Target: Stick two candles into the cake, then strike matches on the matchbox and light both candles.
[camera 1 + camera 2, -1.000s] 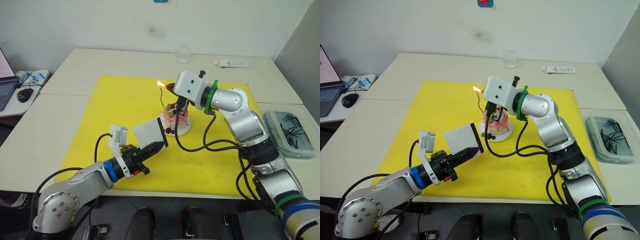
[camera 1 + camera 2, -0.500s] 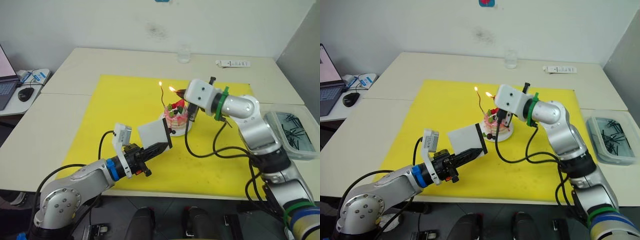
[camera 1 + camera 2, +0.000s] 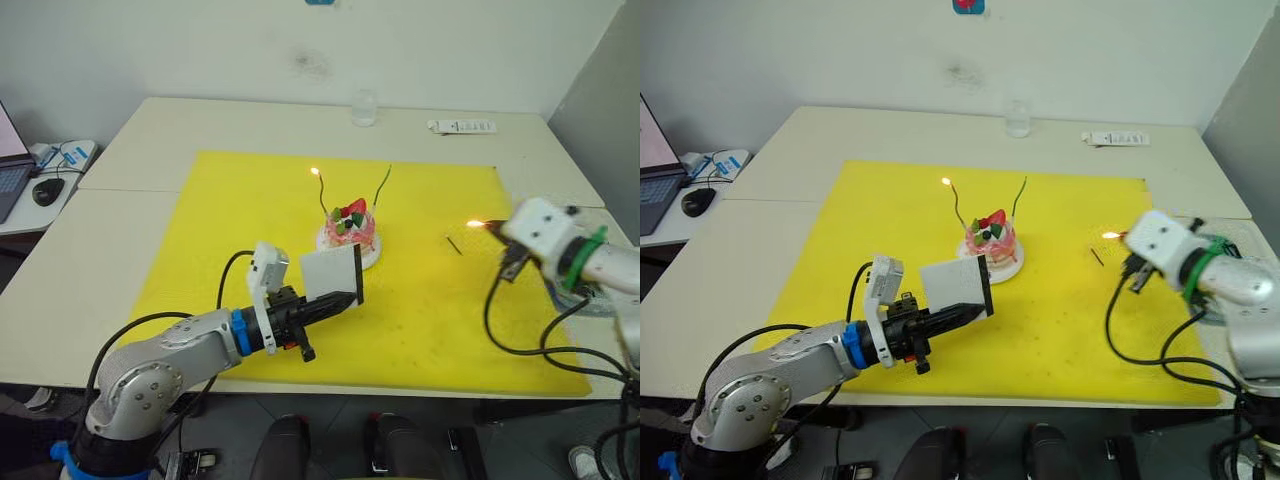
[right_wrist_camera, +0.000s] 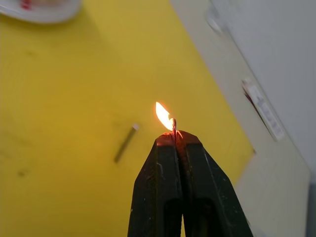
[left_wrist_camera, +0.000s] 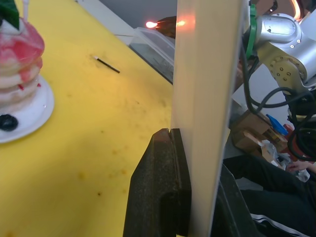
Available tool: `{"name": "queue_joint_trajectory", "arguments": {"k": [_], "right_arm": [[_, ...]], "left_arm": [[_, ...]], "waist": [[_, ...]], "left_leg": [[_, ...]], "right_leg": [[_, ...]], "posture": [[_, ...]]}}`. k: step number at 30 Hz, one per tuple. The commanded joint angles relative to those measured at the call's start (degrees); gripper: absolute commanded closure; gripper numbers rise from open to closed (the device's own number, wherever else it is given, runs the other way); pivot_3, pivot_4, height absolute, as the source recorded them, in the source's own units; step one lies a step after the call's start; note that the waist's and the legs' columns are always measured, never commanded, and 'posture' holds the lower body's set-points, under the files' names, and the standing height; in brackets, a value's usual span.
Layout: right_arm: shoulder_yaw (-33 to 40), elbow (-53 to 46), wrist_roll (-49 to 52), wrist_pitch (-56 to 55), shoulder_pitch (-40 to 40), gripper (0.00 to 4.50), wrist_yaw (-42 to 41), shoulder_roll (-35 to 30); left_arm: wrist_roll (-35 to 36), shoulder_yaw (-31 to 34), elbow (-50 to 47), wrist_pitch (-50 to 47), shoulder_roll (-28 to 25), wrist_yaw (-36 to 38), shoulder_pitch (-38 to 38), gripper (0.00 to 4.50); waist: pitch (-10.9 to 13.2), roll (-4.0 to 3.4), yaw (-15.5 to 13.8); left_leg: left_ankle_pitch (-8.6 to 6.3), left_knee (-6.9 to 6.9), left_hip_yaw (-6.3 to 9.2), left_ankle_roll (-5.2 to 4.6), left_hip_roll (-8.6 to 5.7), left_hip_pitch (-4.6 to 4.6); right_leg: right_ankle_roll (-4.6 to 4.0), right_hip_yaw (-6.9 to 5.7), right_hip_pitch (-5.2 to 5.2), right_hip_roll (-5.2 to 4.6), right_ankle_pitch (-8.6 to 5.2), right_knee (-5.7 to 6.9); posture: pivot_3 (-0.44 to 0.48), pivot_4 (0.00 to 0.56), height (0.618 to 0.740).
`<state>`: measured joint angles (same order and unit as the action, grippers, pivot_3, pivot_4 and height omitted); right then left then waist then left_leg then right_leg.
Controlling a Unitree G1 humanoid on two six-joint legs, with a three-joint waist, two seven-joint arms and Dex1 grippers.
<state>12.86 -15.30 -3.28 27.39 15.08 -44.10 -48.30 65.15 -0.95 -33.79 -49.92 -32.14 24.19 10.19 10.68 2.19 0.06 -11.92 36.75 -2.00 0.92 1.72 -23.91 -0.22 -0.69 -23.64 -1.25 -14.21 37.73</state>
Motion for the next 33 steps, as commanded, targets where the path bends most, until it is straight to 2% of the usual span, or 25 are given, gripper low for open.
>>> {"name": "queue_joint_trajectory", "arguments": {"k": [1,5,11,14,19,21,25,28,33], "right_arm": [[5.8,7.2,-0.1,2.3,0.6,4.46,5.0,-1.1],[8.5,16.4,-0.2,6.0,3.0,4.46,10.5,-1.6],[7.3,23.9,1.6,5.9,5.8,4.46,11.3,-2.2],[7.6,26.5,2.0,4.6,6.7,3.85,11.7,-2.5],[7.6,27.5,2.5,4.0,6.9,2.06,12.6,-3.3],[7.7,27.5,2.7,3.9,7.0,1.56,12.9,-3.4],[8.2,25.9,3.5,3.1,7.6,0.15,14.0,-3.0],[8.5,21.5,8.7,0.8,8.6,0.03,11.1,0.3],[5.8,15.5,16.4,5.0,7.7,0.03,7.3,6.7]], "left_arm": [[0.3,-0.9,-2.2,0.9,1.7,0.4,1.6,4.50],[0.5,-0.8,-1.8,0.5,2.9,-0.4,3.3,4.50],[0.1,-0.7,-1.7,0.3,3.1,-0.5,2.7,4.50],[0.4,-0.5,-2.0,0.2,3.2,-1.1,2.4,4.50],[0.7,-0.2,-2.4,0.3,3.1,-1.4,1.8,4.50],[0.8,-0.3,-2.5,0.2,3.1,-1.5,1.7,4.50],[0.7,-0.2,-2.2,0.2,3.1,-1.3,1.8,4.50],[0.5,-0.1,-1.9,0.2,2.8,-0.9,1.7,4.50],[0.4,0.0,-1.6,0.0,2.4,-0.6,1.7,4.50]], "waist": [[0.0,0.00,0.0],[0.0,-0.01,0.0],[0.0,-0.05,0.1],[0.0,-0.05,0.1],[0.0,-0.05,0.1],[0.0,-0.05,0.1],[0.0,-0.05,0.1],[0.0,-0.06,0.3],[0.0,-0.06,0.3]], "left_leg": [[0.00,0.00,0.00,0.00,-0.01,-0.01],[0.00,0.02,-0.02,0.00,-0.06,-0.04],[0.00,0.01,-0.02,-0.01,-0.01,-0.01],[0.00,0.01,0.01,-0.01,-0.02,-0.02],[0.00,0.02,-0.04,-0.01,-0.10,-0.03],[0.00,0.03,-0.04,-0.01,-0.09,-0.03],[0.00,0.05,-0.02,-0.01,-0.08,-0.02],[0.00,0.06,-0.03,-0.02,-0.07,-0.02],[0.00,0.06,0.10,-0.01,0.04,0.01]], "right_leg": [[0.00,0.00,0.00,0.00,0.00,0.00],[0.05,0.03,0.00,0.01,0.03,-0.01],[0.33,0.07,0.00,0.12,0.19,0.00],[0.34,0.04,0.00,0.16,0.19,0.00],[0.38,0.07,0.01,0.16,0.20,0.00],[0.40,0.07,0.01,0.16,0.21,0.00],[0.41,0.06,0.02,0.16,0.21,0.01],[0.41,0.06,0.02,0.17,0.22,0.01],[0.41,-0.01,0.06,0.20,0.22,0.04]], "posture": [[0.000,0.150,0.740],[0.000,0.150,0.740],[0.000,0.150,0.740],[0.000,0.150,0.740],[0.000,0.150,0.740],[0.000,0.150,0.740],[0.000,0.150,0.740],[0.000,0.150,0.740],[0.000,0.150,0.740]]}}
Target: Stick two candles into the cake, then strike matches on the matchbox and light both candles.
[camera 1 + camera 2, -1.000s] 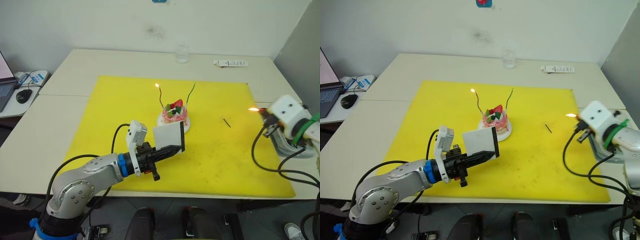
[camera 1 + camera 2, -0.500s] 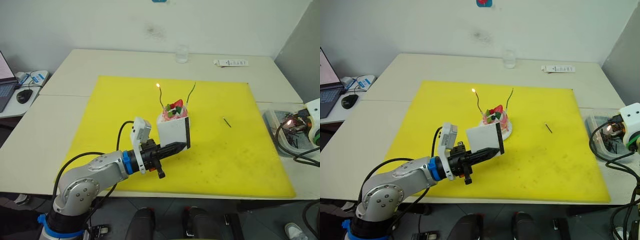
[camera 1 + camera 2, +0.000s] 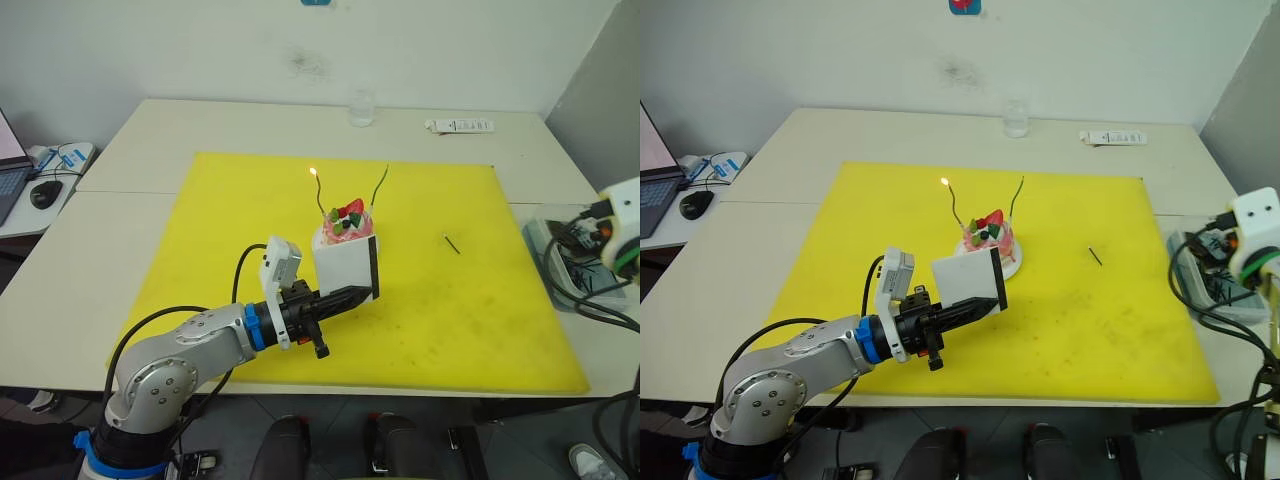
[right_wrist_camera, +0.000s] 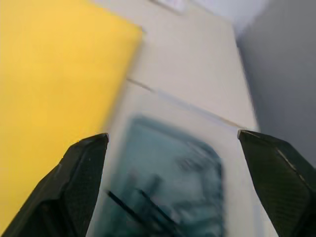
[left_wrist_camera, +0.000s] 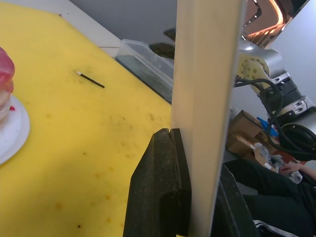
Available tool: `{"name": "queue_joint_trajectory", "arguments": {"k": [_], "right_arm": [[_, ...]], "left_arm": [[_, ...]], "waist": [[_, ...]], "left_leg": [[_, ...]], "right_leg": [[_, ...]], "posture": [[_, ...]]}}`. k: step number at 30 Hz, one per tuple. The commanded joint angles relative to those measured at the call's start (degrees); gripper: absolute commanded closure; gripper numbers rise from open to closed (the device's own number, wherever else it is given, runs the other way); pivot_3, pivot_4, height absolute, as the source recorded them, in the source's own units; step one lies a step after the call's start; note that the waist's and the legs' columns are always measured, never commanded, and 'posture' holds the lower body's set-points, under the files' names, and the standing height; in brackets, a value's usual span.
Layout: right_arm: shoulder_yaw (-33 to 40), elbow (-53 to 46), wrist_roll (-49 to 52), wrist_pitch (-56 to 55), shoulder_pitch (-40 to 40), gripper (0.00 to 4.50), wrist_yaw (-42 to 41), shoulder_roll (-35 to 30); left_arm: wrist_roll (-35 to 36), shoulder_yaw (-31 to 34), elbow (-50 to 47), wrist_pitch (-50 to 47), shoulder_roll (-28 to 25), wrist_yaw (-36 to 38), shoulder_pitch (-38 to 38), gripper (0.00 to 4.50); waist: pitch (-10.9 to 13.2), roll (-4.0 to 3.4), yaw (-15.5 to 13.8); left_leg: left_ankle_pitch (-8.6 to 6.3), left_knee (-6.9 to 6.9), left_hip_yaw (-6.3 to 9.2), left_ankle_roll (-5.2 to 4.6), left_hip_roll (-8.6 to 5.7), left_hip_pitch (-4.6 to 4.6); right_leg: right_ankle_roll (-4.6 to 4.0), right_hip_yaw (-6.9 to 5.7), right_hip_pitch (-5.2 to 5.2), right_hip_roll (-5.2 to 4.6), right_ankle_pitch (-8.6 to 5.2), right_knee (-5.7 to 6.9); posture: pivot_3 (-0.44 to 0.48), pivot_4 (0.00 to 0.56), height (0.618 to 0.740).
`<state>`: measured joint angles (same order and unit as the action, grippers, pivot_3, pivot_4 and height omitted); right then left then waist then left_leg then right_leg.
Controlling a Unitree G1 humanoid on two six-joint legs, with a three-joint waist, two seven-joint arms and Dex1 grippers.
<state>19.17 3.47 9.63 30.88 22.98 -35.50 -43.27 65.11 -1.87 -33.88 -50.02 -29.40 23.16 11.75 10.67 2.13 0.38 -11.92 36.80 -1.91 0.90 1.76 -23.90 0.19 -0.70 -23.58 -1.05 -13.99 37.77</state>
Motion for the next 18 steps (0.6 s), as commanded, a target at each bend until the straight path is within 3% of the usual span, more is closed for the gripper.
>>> {"name": "queue_joint_trajectory", "arguments": {"k": [1,10,18], "right_arm": [[-1.4,-2.9,3.7,1.2,-0.1,0.03,-1.0,3.1],[-10.0,5.0,3.6,-3.3,2.3,0.03,-2.5,11.1],[-11.2,14.4,2.8,-11.4,3.7,0.03,-2.4,14.4]], "left_arm": [[0.5,0.9,-1.5,0.0,-0.4,0.3,0.3,4.50],[0.8,1.2,-1.2,-0.7,-0.9,0.3,1.1,4.50],[1.2,1.5,-2.1,-0.9,-1.1,-0.4,0.7,4.50]], "waist": [[0.0,0.00,-0.1],[0.0,-0.02,-0.2],[0.0,-0.02,-0.2]], "left_leg": [[0.00,0.00,0.02,0.00,0.01,0.00],[0.00,0.06,-0.12,-0.01,-0.16,-0.03],[0.00,0.05,-0.09,-0.01,-0.11,-0.02]], "right_leg": [[0.00,-0.02,0.01,0.00,0.00,0.00],[0.04,0.07,0.02,-0.01,0.02,-0.02],[0.03,0.05,0.02,0.01,0.03,-0.01]], "posture": [[0.000,0.150,0.740],[0.000,0.150,0.740],[0.000,0.150,0.740]]}}
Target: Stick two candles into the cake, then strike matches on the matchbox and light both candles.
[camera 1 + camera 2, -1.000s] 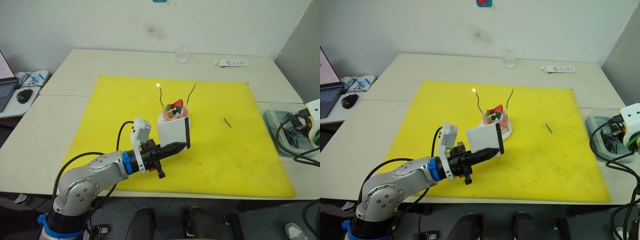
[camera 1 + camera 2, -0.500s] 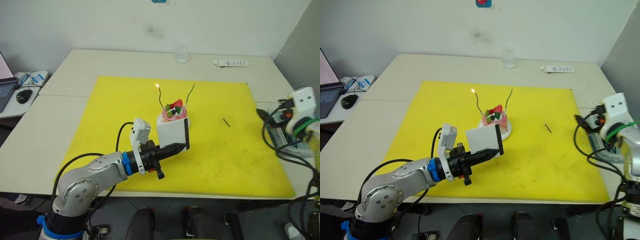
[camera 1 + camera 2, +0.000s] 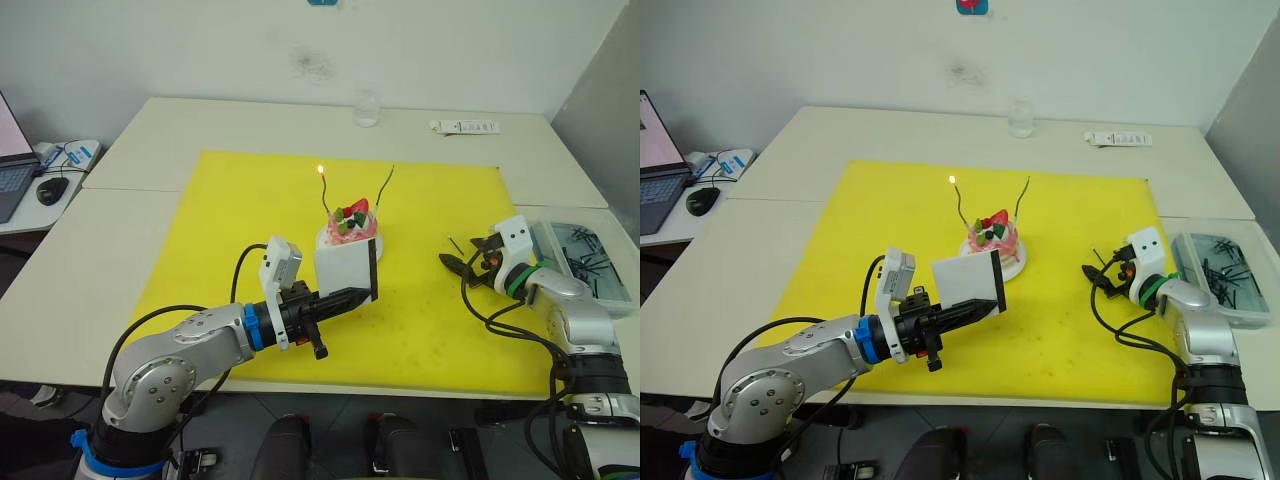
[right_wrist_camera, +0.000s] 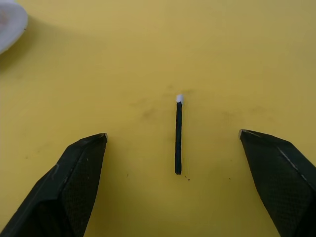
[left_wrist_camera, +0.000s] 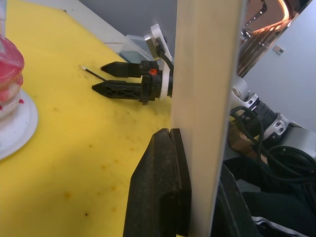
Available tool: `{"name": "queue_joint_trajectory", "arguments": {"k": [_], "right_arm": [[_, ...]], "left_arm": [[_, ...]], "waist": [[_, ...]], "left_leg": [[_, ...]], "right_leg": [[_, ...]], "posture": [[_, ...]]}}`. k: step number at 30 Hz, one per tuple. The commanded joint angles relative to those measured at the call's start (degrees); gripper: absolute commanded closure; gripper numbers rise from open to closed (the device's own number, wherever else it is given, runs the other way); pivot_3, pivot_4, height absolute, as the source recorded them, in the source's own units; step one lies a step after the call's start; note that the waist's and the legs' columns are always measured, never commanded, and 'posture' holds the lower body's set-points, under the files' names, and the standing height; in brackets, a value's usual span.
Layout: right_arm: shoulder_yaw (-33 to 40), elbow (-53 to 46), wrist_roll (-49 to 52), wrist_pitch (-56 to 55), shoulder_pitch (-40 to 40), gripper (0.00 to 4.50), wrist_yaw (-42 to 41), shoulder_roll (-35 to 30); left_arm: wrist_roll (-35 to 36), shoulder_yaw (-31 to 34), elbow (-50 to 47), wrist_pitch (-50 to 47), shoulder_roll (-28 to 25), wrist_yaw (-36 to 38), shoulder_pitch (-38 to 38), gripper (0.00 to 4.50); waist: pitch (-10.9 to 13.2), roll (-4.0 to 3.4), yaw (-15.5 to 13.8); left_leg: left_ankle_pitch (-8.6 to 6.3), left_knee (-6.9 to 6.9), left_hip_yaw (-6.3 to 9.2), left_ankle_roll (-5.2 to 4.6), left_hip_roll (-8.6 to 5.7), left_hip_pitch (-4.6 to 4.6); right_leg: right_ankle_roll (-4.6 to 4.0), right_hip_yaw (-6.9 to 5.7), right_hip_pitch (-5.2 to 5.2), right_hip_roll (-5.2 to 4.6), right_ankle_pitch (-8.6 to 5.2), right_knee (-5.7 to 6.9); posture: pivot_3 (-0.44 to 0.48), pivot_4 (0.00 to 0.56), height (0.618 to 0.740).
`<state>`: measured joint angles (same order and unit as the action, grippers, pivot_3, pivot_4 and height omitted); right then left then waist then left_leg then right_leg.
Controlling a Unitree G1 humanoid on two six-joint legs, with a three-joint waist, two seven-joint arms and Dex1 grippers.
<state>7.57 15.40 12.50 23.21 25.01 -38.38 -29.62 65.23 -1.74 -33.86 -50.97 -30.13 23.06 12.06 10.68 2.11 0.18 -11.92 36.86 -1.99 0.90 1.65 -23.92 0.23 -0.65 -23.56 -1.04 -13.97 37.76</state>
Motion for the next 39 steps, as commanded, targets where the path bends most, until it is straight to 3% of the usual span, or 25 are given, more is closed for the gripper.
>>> {"name": "queue_joint_trajectory", "arguments": {"k": [1,7,9,14,27,30,34,39], "right_arm": [[0.5,3.4,0.1,-4.7,2.1,0.03,0.5,1.3],[0.2,5.2,0.3,-6.8,3.4,0.19,0.5,2.7],[-0.2,5.4,-0.1,-6.9,3.2,0.59,0.4,2.7],[-0.8,5.3,-0.8,-6.8,2.1,2.33,1.1,2.7],[-0.7,7.3,-1.1,-7.0,1.9,2.33,3.6,3.3],[0.4,8.6,-0.1,-6.7,2.6,2.93,4.4,3.9],[0.8,10.2,0.1,-7.5,3.4,4.37,4.7,4.0],[1.3,9.9,0.6,-8.5,2.9,4.48,4.3,3.7]], "left_arm": [[1.1,1.4,-2.2,0.0,-0.4,-0.4,0.3,4.50],[1.6,1.7,-2.5,-0.1,-0.5,-1.0,0.2,4.50],[1.8,1.8,-2.6,-0.1,-0.7,-1.1,0.1,4.50],[2.0,1.9,-2.8,-0.2,-0.9,-1.1,-0.1,4.50],[1.9,1.4,-2.6,-0.1,-0.7,-1.2,0.2,4.50],[1.8,1.4,-2.5,0.0,-0.6,-1.3,0.2,4.50],[3.3,1.7,-2.2,-0.4,-0.2,-2.0,-0.2,4.50],[4.3,1.8,-2.4,-0.6,-0.3,-2.4,-0.7,4.50]], "waist": [[0.0,0.00,0.1],[0.0,0.00,0.1],[0.0,0.00,0.1],[0.0,0.00,0.1],[0.0,0.00,0.0],[0.0,0.00,0.0],[0.0,0.00,0.0],[0.0,0.01,0.0]], "left_leg": [[0.00,0.00,-0.01,0.00,0.00,0.01],[0.00,0.02,0.00,0.00,0.03,0.06],[0.00,0.02,0.01,0.00,0.03,0.05],[0.00,0.02,0.00,0.00,0.03,0.05],[0.00,0.04,0.01,0.00,0.01,0.06],[0.00,0.07,0.01,0.00,0.01,0.07],[0.00,0.10,0.01,0.00,0.00,0.10],[0.00,0.10,0.01,0.00,0.00,0.10]], "right_leg": [[0.00,0.01,0.00,0.00,0.00,0.01],[0.00,0.02,0.01,0.00,0.01,0.10],[0.00,0.01,0.01,0.00,0.01,0.10],[-0.01,0.01,0.01,-0.01,0.00,0.09],[-0.01,0.01,0.03,-0.01,0.00,0.11],[0.00,0.01,0.06,-0.01,0.01,0.11],[0.01,0.02,0.10,-0.01,0.02,0.11],[0.01,0.03,0.12,-0.03,0.02,0.11]], "posture": [[0.000,0.150,0.740],[0.000,0.150,0.740],[0.000,0.150,0.740],[0.000,0.150,0.740],[0.000,0.150,0.740],[0.000,0.150,0.740],[0.000,0.150,0.740],[0.000,0.150,0.740]]}}
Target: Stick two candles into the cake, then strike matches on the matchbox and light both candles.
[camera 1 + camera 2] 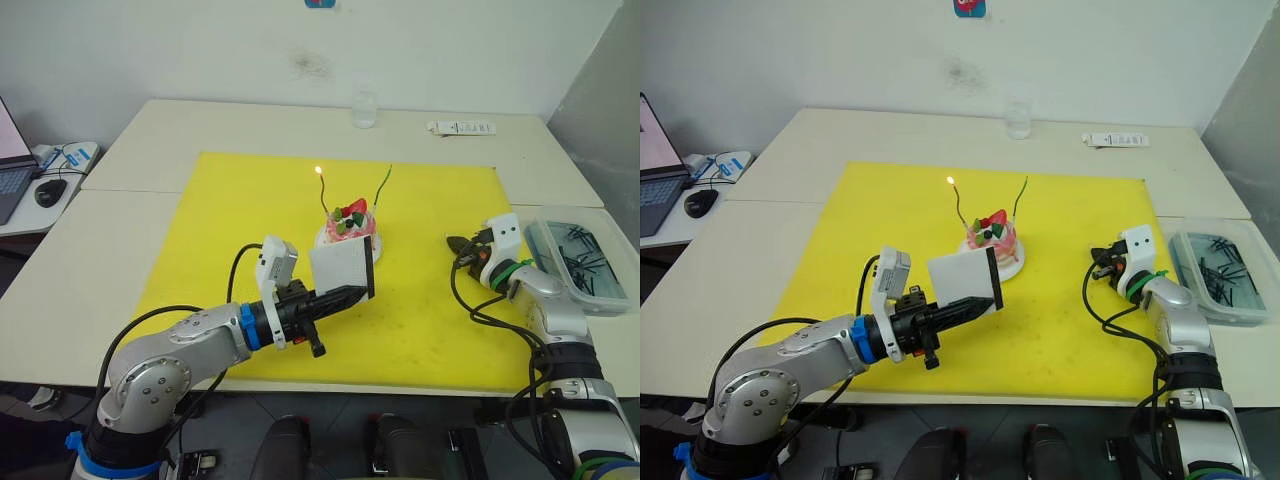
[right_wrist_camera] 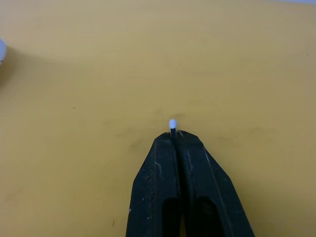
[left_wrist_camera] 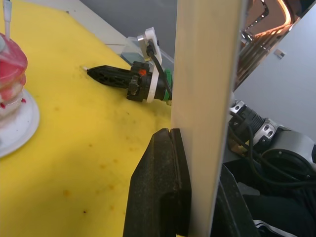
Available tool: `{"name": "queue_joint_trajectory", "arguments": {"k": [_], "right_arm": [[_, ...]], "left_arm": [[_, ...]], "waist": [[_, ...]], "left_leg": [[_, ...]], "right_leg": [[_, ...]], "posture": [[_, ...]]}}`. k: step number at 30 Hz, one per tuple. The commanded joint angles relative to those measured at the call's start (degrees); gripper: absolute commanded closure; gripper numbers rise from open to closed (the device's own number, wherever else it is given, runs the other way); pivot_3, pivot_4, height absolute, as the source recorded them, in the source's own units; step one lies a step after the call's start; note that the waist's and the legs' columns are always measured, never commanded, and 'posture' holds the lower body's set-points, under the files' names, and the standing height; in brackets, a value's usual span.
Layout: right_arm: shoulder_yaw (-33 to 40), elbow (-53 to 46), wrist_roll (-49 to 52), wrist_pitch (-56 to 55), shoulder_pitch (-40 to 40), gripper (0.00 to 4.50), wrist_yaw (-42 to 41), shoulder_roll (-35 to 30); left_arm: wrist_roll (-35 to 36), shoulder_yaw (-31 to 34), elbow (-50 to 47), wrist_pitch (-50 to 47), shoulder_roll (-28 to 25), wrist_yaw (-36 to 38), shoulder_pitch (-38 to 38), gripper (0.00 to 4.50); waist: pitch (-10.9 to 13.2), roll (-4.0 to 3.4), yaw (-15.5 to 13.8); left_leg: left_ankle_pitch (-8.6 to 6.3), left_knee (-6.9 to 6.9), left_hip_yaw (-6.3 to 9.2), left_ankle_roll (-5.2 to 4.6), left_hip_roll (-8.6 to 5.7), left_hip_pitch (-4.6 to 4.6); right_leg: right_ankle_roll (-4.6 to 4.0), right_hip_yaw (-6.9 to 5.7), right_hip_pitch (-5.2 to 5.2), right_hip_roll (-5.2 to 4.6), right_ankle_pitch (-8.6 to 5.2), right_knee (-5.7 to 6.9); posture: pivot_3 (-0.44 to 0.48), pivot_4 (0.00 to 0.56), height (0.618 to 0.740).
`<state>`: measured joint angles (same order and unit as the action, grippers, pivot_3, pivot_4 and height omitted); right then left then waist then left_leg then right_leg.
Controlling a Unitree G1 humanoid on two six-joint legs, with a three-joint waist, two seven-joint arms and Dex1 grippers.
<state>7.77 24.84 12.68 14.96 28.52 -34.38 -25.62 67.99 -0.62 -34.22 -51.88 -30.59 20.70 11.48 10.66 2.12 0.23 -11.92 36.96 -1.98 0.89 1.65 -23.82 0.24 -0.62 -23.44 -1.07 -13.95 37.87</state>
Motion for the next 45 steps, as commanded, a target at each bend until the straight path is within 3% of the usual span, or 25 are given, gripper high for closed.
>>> {"name": "queue_joint_trajectory", "arguments": {"k": [1,7,10,12,18,25,45], "right_arm": [[1.3,-0.3,0.7,-0.3,-0.9,4.48,0.2,-0.4],[-1.3,-18.0,1.4,2.8,-4.6,4.48,-7.9,-7.8],[-5.9,-32.4,0.9,5.8,-7.0,4.48,-18.8,-18.9],[-7.0,-38.3,1.9,8.6,-6.9,4.48,-21.4,-23.0],[-11.6,-51.3,1.9,14.1,-2.4,4.48,-21.5,-25.1],[-19.5,-51.7,-5.9,12.0,2.7,4.48,-16.1,-20.0],[-21.3,-53.8,-8.9,8.0,6.9,4.48,-18.5,-18.8]], "left_arm": [[1.6,0.8,-1.9,0.3,0.3,-0.2,-0.2,4.50],[3.2,2.1,-0.3,-0.1,0.4,-1.9,0.7,4.50],[5.0,3.2,2.1,-1.0,0.3,-2.8,1.7,4.50],[7.3,4.2,4.4,-1.6,0.9,-4.6,2.5,4.50],[12.3,5.4,10.8,-3.4,2.9,-8.8,5.5,4.50],[13.5,4.5,12.2,-4.1,5.1,-10.7,7.1,4.50],[12.1,3.2,13.6,-4.1,8.7,-13.4,9.1,4.50]], "waist": [[0.0,0.00,0.0],[0.1,-0.10,-0.2],[0.2,-0.29,-0.2],[0.2,-0.28,-0.2],[0.2,-0.25,0.0],[0.2,-0.22,-0.1],[0.2,-0.19,-0.2]], "left_leg": [[0.00,0.00,0.00,0.00,0.00,0.00],[0.00,-0.03,0.01,0.00,0.00,-0.11],[0.00,-0.05,-0.01,0.00,0.00,-0.12],[0.00,-0.08,0.04,0.00,0.04,-0.08],[0.00,-0.07,0.16,0.00,0.16,0.01],[-0.01,-0.04,0.02,0.01,-0.01,-0.12],[0.00,-0.04,0.06,0.01,0.02,-0.11]], "right_leg": [[0.00,0.00,0.00,0.00,0.00,0.00],[0.03,-0.02,-0.08,-0.01,0.01,-0.04],[0.04,-0.01,-0.11,-0.01,0.00,-0.07],[0.03,-0.05,-0.09,-0.05,-0.01,-0.09],[-0.02,-0.14,-0.08,0.00,-0.03,0.03],[0.02,-0.05,-0.08,-0.09,-0.01,-0.13],[0.00,-0.08,-0.08,-0.09,-0.02,-0.10]], "posture": [[0.000,0.150,0.740],[0.000,0.150,0.740],[0.000,0.150,0.740],[0.000,0.150,0.740],[0.000,0.150,0.740],[0.000,0.150,0.740],[0.000,0.150,0.740]]}}
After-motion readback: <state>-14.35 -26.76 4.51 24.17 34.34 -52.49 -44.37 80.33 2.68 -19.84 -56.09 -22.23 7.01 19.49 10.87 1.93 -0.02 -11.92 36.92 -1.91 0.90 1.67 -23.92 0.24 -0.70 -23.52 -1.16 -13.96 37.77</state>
